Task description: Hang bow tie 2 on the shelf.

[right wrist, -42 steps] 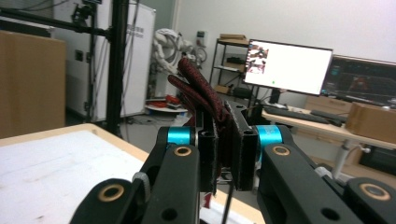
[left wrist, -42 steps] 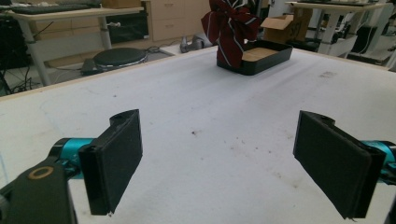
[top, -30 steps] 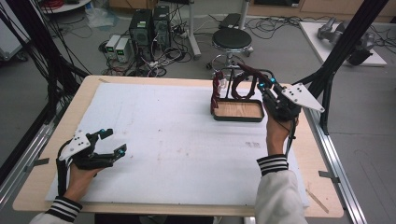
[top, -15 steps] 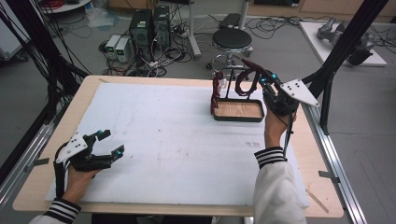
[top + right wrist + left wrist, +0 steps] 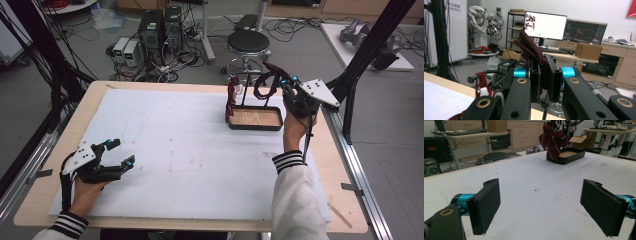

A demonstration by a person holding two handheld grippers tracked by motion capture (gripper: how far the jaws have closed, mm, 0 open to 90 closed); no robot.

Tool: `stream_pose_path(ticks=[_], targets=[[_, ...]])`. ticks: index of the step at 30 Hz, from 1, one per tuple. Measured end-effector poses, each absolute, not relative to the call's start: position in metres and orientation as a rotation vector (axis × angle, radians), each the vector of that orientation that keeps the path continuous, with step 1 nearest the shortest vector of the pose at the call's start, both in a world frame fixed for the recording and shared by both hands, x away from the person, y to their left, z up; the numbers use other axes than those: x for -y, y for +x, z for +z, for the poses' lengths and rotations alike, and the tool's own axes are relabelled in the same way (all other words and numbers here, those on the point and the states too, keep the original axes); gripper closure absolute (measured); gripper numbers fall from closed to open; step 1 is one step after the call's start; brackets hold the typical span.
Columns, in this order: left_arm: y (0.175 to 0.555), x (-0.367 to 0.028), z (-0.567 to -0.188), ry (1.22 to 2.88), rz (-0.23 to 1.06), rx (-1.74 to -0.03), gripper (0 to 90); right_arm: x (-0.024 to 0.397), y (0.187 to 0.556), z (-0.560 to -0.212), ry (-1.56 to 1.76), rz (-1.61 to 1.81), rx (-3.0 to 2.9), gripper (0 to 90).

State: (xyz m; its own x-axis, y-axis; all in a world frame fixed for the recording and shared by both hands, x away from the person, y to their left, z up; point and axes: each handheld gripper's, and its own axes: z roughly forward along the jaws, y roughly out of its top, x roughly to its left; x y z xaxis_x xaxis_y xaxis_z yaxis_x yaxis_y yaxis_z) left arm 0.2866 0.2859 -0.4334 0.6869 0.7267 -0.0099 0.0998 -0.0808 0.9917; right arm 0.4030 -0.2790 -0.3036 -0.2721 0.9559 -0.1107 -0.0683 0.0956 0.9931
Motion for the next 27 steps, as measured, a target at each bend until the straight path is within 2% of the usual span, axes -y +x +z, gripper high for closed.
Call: stream_pose_path(ticks=[27], targets=[[0.289,-0.277,-0.437,1.598,0.567,-0.666,16.9,0.282,0.401,-0.330,1.159,1.320,-1.491,83.6]])
